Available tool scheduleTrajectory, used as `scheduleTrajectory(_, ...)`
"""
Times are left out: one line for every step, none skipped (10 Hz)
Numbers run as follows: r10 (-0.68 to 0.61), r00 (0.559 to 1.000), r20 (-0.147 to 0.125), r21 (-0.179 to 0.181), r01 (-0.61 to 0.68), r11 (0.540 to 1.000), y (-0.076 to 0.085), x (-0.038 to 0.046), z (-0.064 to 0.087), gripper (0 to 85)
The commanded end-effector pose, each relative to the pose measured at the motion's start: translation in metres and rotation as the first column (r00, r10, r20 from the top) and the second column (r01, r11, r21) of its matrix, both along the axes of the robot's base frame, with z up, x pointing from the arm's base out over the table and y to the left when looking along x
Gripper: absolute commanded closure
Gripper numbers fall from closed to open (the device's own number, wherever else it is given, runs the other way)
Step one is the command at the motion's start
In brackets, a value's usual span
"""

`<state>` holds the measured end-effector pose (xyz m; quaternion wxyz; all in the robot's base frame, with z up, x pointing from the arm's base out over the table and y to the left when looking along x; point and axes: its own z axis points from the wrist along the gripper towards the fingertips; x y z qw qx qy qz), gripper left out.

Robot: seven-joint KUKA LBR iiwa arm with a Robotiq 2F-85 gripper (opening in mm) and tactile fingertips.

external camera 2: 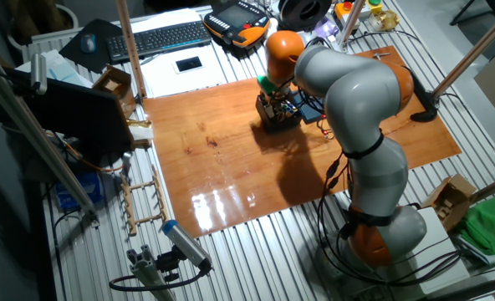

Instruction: Take everything out of the gift box

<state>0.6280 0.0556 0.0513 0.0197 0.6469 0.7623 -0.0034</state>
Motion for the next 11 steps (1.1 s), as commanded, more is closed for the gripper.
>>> scheduleTrajectory(0.000,1.000,0.005,0.002,0.000,1.000,0.000,-0.0002,0.000,11.7)
scheduleTrajectory(0.006,1.000,0.008,0.004,-0.007,1.000,0.000,-0.0004,0.000,18.0)
scheduleTrajectory(0.011,1.000,0.011,0.006,-0.011,1.000,0.000,-0.0007,0.000,27.7)
scheduleTrajectory(0.014,1.000,0.013,0.006,-0.014,1.000,0.000,-0.0010,0.001,37.0)
scheduleTrajectory(0.017,1.000,0.013,0.004,-0.017,1.000,0.000,-0.0013,0.001,48.3)
scheduleTrajectory(0.022,1.000,0.012,0.001,-0.022,1.000,0.000,-0.0018,0.003,57.7)
scheduleTrajectory(0.030,1.000,0.009,-0.003,-0.030,1.000,-0.001,-0.0026,0.006,75.7)
scheduleTrajectory(0.034,0.999,0.006,-0.006,-0.034,0.999,-0.002,-0.0034,0.010,84.0)
scheduleTrajectory(0.034,0.999,0.003,-0.007,-0.034,0.999,-0.003,-0.0042,0.014,84.0)
scheduleTrajectory(0.032,0.999,0.001,-0.007,-0.032,0.999,-0.003,-0.0054,0.019,84.0)
scheduleTrajectory(0.029,1.000,-0.002,-0.005,-0.029,1.000,-0.002,-0.0066,0.027,84.0)
